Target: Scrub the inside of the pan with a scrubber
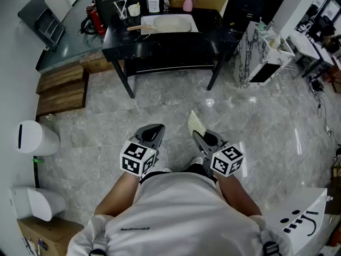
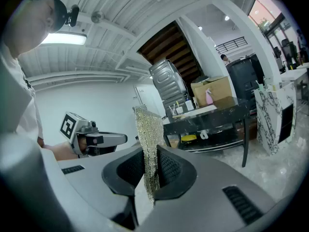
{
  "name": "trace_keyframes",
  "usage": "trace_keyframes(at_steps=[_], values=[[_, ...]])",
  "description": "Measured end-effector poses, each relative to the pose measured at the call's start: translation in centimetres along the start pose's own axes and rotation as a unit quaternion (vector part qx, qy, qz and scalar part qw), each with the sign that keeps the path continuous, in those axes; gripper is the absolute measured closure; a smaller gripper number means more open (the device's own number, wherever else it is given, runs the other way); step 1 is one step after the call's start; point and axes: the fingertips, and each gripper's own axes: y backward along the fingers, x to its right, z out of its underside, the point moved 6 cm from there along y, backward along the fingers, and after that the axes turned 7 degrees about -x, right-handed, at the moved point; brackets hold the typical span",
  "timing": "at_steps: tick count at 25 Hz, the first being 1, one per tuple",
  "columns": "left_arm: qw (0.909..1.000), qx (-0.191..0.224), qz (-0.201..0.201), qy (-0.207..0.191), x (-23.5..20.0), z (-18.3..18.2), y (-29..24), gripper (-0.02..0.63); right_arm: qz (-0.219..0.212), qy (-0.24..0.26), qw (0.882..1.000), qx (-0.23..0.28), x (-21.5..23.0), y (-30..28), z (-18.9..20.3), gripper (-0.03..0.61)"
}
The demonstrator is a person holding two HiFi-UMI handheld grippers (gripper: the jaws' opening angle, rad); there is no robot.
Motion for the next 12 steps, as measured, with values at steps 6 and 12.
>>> trace_keyframes(at_steps=[6,12], values=[[0.9999,0.009,0.001,-0.009,0.25,-0.76,0.20,0.598,0.000,0.009,1.000,-0.001,-0.13,-0.01,-0.45,0.514],[0.9998,0.015,-0.001,-0.013,-0.15,-0.91,0.25,0.598,0.003,0.011,1.000,-0.003,-0.17,-0.41,-0.66,0.514]])
